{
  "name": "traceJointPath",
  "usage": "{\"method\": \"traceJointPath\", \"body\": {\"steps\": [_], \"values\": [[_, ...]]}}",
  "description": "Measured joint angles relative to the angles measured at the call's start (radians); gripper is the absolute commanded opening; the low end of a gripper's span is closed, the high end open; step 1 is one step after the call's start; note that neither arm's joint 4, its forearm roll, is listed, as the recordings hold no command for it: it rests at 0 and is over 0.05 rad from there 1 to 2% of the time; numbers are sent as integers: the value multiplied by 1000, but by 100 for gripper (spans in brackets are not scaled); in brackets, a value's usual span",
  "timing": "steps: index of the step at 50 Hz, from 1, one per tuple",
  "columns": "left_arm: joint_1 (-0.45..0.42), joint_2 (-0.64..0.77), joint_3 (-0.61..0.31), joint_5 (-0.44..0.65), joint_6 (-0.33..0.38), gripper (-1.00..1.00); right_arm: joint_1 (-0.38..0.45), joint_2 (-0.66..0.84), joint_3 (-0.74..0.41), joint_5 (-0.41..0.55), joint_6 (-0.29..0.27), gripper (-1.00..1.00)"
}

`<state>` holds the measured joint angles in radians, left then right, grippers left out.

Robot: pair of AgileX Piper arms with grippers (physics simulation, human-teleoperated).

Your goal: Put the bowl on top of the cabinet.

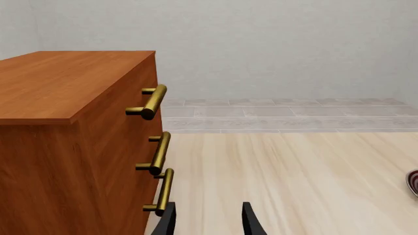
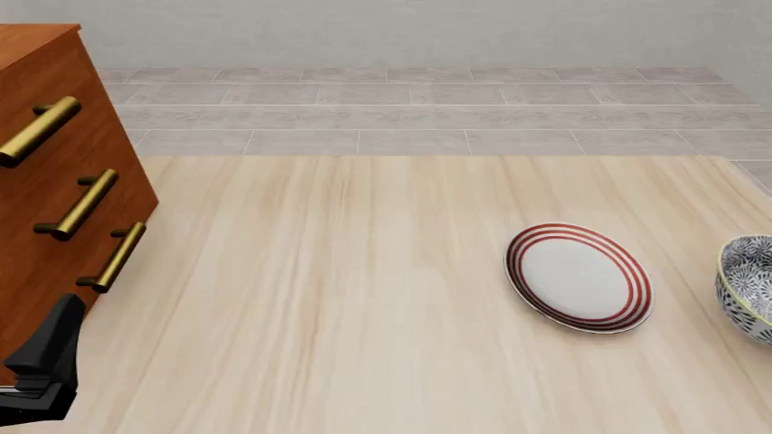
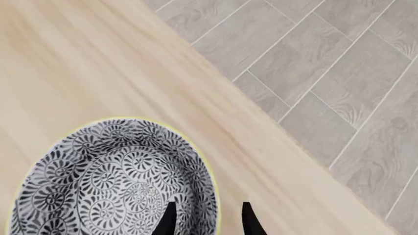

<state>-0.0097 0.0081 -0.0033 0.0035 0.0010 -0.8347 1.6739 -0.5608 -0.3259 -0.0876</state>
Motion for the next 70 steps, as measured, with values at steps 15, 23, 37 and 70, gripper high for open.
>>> {"method": "traceJointPath", "body": {"steps": [15,23,37,70], "values": [[0,2,0,-2,-1,100,-2,4,-2,-6,-10,-100],[0,2,0,-3,-2,100,1,-17,-5,12,-9,-100],[1,-1,0,-1,-2,100,12,-120,-22,93,-1,-100],[3,-5,0,2,-2,100,102,-421,-96,328,22,-100]]}}
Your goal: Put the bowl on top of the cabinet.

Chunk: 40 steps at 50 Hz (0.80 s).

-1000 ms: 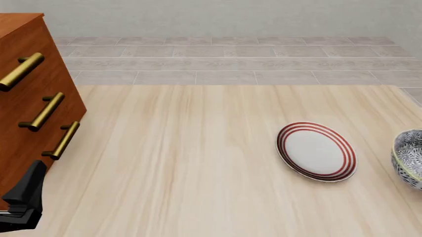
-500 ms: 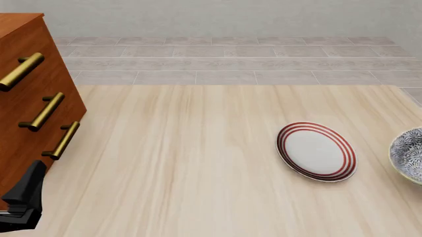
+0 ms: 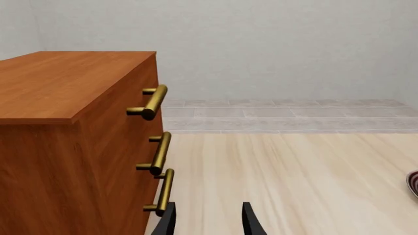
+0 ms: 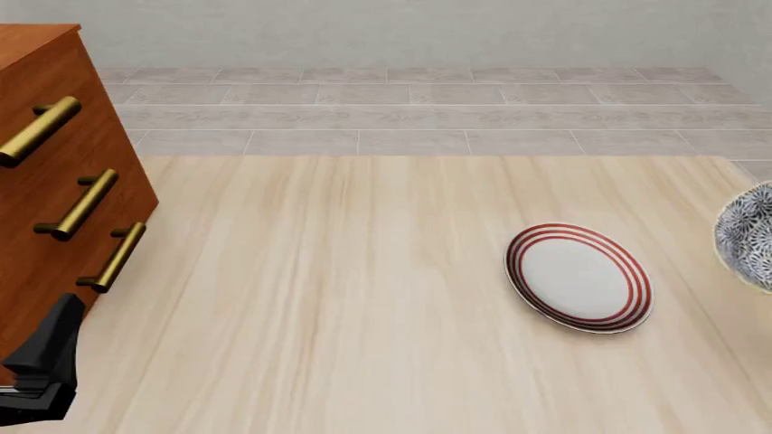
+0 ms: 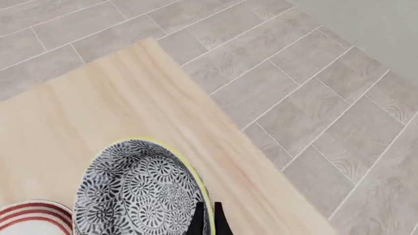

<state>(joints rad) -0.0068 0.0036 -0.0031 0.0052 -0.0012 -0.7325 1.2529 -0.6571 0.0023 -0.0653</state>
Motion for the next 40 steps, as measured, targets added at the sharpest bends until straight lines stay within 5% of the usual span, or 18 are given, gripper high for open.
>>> {"method": "traceJointPath", "body": {"steps": [40], "values": [[-1,2,0,-2,-2,100,359,-99,-121,102,33,-100]]}}
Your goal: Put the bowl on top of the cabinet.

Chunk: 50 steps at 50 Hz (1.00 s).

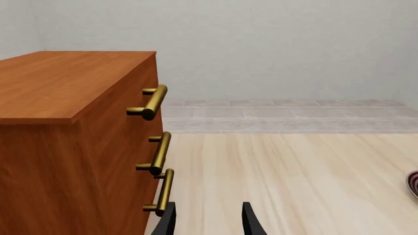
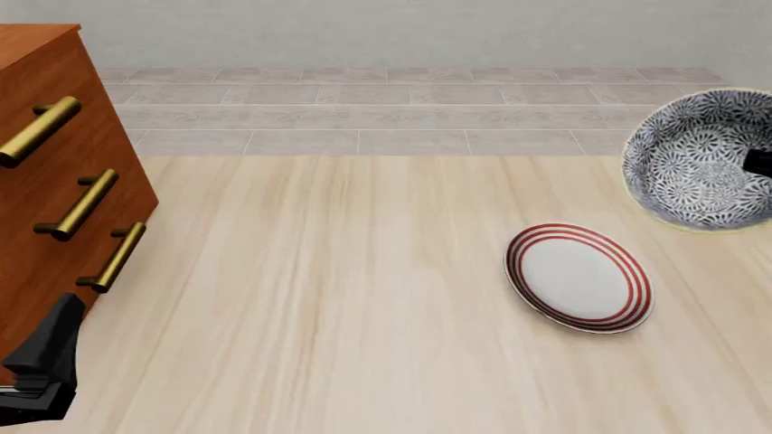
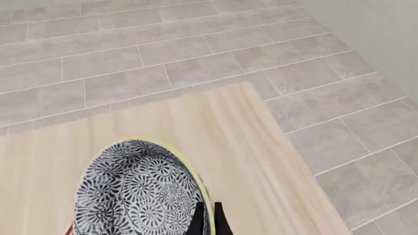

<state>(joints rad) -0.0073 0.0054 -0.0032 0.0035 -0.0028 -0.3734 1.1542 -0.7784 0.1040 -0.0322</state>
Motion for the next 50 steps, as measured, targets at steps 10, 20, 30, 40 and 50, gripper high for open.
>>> {"method": "traceJointPath", "body": {"steps": [10,20,30,40,50], "values": [[0,0,0,0,-1,100,99,13,-37,7,5,-100],[-1,-1,0,0,-2,100,200,37,-61,-3,16,-100],[0,-2,0,1,-3,100,309,75,-82,-25,32,-100],[0,-3,1,1,-4,100,413,126,-116,-50,47,-100],[2,-1,1,0,-5,100,502,167,-147,-68,58,-100]]}}
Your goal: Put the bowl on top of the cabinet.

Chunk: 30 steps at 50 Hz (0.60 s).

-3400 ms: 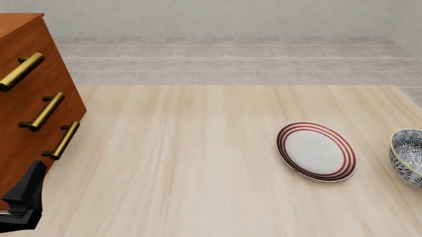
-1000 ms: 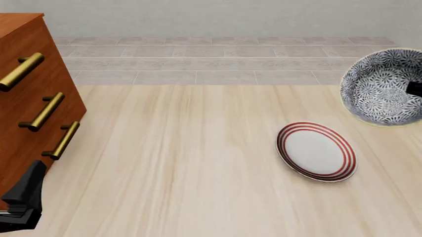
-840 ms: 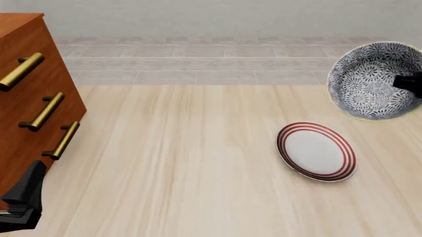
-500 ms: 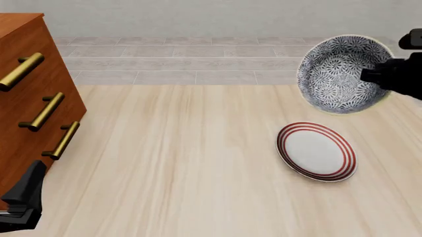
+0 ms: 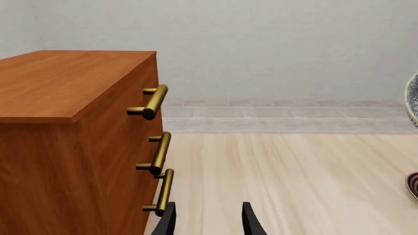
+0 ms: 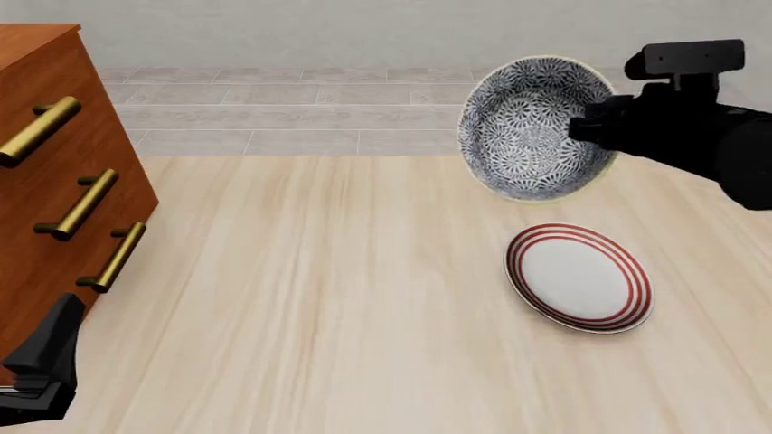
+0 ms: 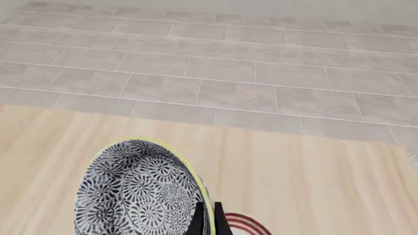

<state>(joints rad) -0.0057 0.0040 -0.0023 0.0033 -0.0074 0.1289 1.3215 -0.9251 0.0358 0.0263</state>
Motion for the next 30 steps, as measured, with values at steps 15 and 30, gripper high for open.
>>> {"method": "traceJointPath", "body": {"steps": [15,30], "values": [[3,-1,0,1,-1,100,118,26,-41,-2,1,-100],[5,0,-1,1,0,100,226,66,-101,-2,-13,-100]]}}
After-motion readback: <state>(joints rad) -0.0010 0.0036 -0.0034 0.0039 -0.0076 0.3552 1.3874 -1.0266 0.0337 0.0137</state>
